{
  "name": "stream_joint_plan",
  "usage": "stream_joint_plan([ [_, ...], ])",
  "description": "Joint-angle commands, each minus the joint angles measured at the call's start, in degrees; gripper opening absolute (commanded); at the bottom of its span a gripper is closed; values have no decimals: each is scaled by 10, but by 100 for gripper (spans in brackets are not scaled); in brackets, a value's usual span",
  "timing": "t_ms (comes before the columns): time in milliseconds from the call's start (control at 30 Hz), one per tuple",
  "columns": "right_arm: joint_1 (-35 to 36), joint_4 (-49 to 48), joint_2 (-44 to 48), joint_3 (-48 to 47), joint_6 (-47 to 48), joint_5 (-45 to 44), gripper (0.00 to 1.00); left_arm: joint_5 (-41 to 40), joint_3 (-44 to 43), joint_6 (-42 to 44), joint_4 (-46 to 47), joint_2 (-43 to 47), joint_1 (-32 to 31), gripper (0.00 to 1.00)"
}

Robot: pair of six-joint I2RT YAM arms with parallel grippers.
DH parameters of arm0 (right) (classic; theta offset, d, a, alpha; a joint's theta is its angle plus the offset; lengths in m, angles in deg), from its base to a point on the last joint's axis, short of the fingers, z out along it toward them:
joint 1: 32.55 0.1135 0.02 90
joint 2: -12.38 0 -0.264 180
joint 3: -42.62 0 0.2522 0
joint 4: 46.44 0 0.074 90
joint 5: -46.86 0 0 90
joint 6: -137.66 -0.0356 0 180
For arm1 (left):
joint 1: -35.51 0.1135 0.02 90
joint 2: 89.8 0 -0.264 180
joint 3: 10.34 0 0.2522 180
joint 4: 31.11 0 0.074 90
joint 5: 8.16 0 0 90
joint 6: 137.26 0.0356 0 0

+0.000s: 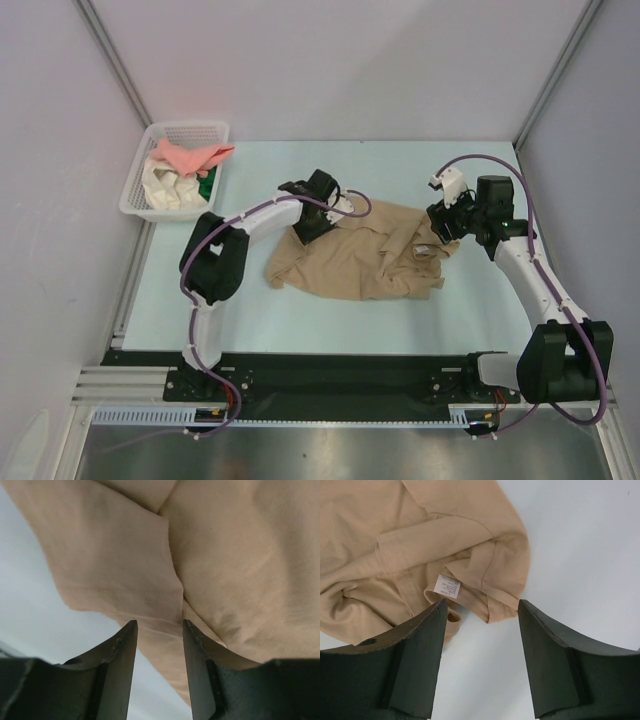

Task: Fold and stack the t-shirts
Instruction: Flatten the tshirt out

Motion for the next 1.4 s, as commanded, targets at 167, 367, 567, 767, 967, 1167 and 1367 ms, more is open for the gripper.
stream_joint_plan([
  [167, 3, -1, 2, -10, -12, 7, 64, 4, -26, 19, -15, 0, 0, 46],
  [367, 4, -2, -3, -7, -10, 2, 64, 9, -35, 19, -20, -10, 0, 45],
  [567, 3, -9, -4, -3, -7, -1, 64, 5, -62, 24, -22, -38, 0, 44],
  [767, 3, -8, -1, 2, -5, -4, 64, 3, -101, 24, -39, -68, -1, 33],
  [967, 0, -12, 9, 17, -3, -7, 64, 9, -85, 24, -45, -45, 2, 17],
  [1167, -1, -21, 11, 24, -9, -6, 64, 24, -67, 29, -51, -14, 4, 0],
  [1367, -4, -18, 11, 19, 8, -24, 64, 19, -56, -4, 3, 74, 22, 1],
])
